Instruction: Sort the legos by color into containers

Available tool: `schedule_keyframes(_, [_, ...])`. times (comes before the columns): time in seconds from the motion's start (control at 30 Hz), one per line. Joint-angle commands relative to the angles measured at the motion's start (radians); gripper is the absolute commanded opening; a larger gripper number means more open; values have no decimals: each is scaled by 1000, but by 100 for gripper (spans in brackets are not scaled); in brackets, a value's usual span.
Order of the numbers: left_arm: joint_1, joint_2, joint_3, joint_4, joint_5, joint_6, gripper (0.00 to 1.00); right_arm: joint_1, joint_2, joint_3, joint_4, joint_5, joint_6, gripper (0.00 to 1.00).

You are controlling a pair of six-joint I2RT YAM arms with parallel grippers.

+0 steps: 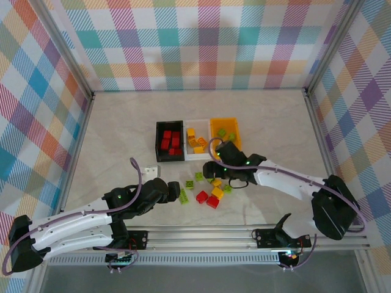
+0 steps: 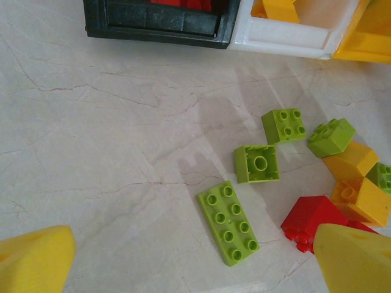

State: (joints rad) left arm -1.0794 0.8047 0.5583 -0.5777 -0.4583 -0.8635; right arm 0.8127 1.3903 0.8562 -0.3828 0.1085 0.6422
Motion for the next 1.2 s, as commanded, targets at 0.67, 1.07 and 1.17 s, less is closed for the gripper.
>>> schedule_keyframes(0.67, [-8,-70,-5,-105,-66,-39,100,69,319,118,-24,77,-146,46])
schedule_keyframes(1.07, [-7,-83,7,-112,-78,-57,100,2,27,119,-36,142,-142,29])
schedule_keyframes(1.17, [-7,-74,11,-101,-69,-56,100,-123,24,156,-40,103,-142,29])
